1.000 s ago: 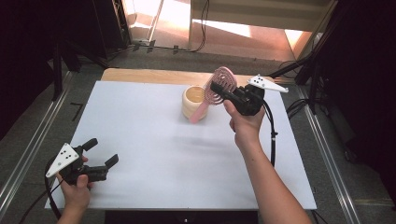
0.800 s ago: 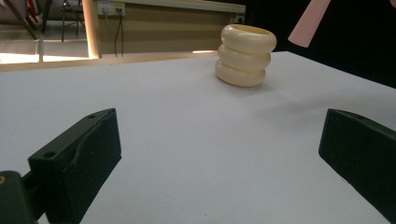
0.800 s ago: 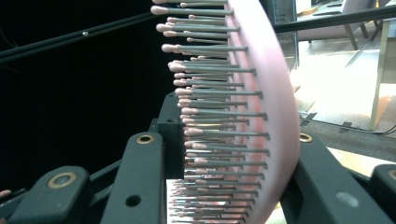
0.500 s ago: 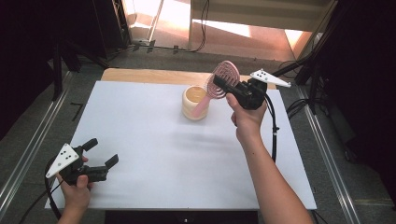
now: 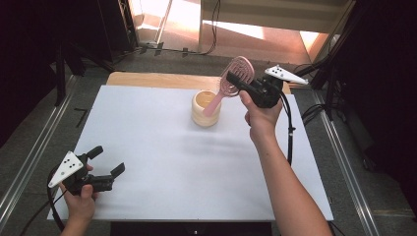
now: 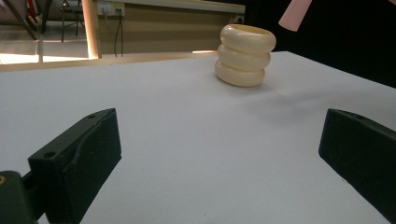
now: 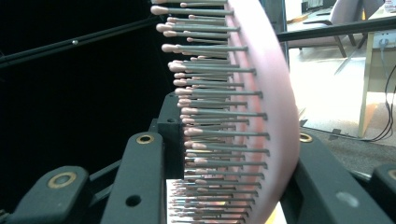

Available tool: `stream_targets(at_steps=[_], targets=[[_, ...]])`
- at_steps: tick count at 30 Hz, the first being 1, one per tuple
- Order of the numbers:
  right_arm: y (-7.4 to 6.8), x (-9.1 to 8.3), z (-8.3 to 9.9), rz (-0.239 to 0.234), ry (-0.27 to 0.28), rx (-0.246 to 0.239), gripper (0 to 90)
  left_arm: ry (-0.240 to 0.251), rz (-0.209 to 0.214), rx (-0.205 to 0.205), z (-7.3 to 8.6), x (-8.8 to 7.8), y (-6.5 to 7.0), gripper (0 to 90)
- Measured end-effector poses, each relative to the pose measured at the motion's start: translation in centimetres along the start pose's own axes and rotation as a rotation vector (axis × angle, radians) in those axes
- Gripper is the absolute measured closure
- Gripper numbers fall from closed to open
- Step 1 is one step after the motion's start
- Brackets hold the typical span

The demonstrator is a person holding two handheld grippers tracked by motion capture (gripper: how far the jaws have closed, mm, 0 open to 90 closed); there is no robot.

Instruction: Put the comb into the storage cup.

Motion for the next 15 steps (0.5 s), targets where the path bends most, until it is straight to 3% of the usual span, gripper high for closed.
stream_targets(at_steps=[15], targets=[[1.3,0.9,-0.9,0.013,0.008,0.031,62.3,0.008,0.003,-0.005,0.0,0.0,0.0,0.0]])
Point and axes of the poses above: each handheld gripper's, and its own axes: x roughly forward along the jaws, z roughly out of its underside, y roughly to its right, the point moved 1 cm from there along x, roughly forward along the jaws, and after that the axes turned 12 degrees about -y, right-handed, at the moved point
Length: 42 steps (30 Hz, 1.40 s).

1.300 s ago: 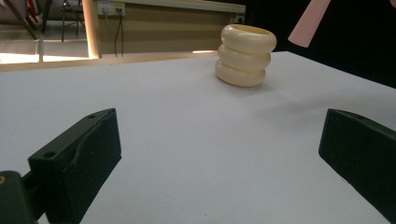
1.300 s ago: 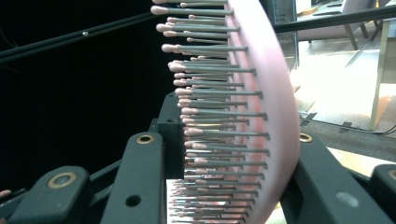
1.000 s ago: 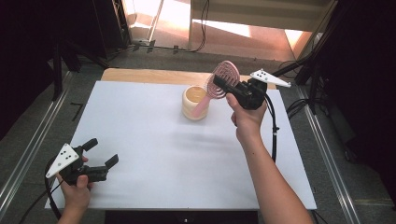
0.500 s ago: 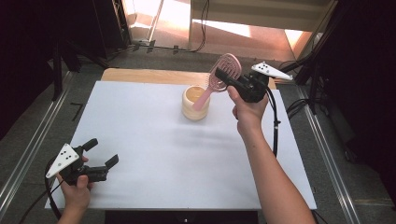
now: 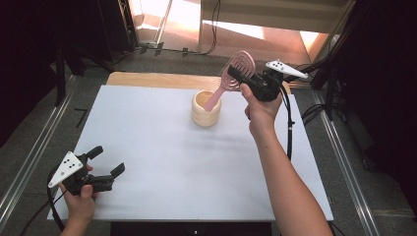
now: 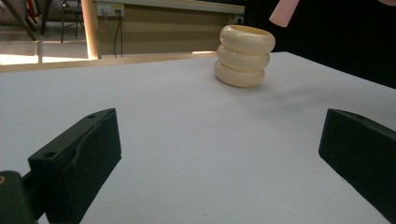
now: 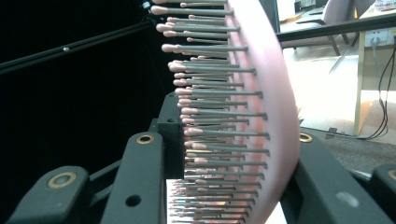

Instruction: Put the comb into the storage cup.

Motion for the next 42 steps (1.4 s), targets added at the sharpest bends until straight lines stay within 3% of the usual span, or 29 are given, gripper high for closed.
stream_targets(at_steps=[25,32,42], targets=[[1.1,2.5,-1.1,0.034,-0.003,0.012,62.3,0.002,0.005,0.002,0.0,0.0,0.0,0.0],[1.5,3.1,-0.9,0.057,-0.007,0.024,62.4,0.001,0.006,0.005,0.0,0.0,0.0,0.0],[1.3,4.2,-0.3,0.071,-0.019,0.002,62.3,0.0,0.006,0.006,0.0,0.0,0.0,0.0]])
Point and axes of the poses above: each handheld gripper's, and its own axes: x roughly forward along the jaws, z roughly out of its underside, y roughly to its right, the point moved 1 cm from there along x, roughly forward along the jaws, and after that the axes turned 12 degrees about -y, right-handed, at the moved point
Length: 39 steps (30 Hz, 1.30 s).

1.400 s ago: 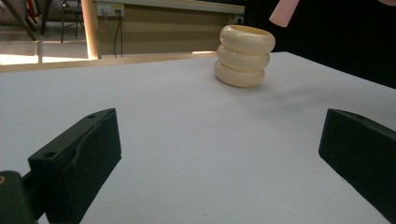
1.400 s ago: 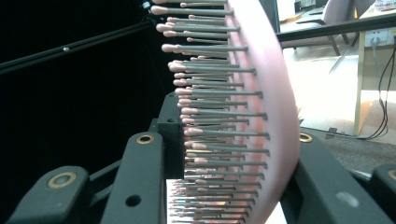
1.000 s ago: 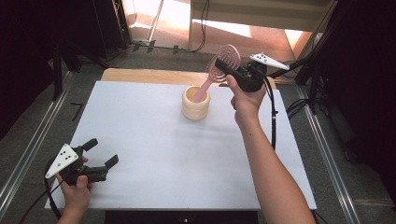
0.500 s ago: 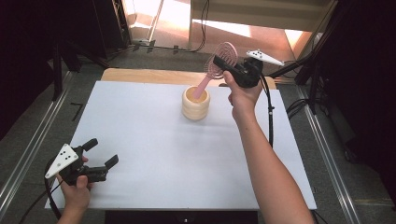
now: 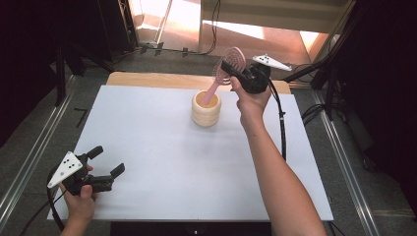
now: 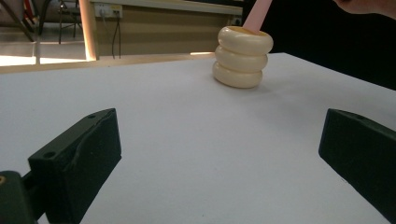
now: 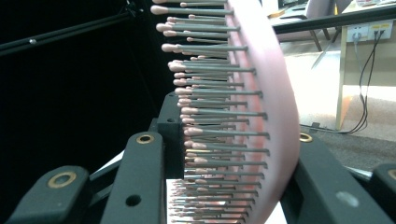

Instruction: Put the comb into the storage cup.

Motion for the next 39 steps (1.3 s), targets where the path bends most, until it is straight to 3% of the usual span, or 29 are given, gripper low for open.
stream_targets(at_steps=[25,39], targets=[[0.0,2.6,2.6,0.013,-0.072,-0.008,62.3,-0.003,0.0,0.006,0.0,0.0,0.1,0.0],[0.7,3.5,4.1,0.02,-0.1,0.027,62.3,-0.009,-0.001,0.013,0.0,0.0,0.1,0.0]])
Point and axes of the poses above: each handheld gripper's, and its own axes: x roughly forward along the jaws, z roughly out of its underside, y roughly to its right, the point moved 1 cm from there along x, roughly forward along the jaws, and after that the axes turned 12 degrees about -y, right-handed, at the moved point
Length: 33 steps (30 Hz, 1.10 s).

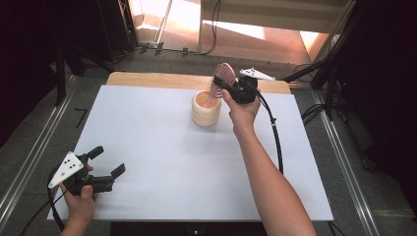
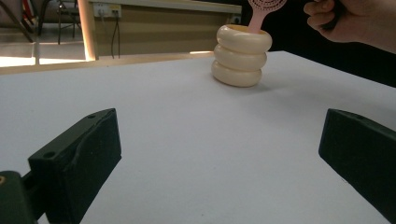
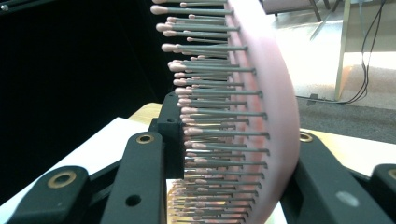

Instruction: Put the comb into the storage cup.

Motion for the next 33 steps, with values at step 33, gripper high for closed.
stream_targets(at_steps=[33], targets=[[1.0,1.5,1.7,0.009,-0.039,0.05,62.3,0.0,0.004,0.001,0.0,0.0,0.0,0.0]])
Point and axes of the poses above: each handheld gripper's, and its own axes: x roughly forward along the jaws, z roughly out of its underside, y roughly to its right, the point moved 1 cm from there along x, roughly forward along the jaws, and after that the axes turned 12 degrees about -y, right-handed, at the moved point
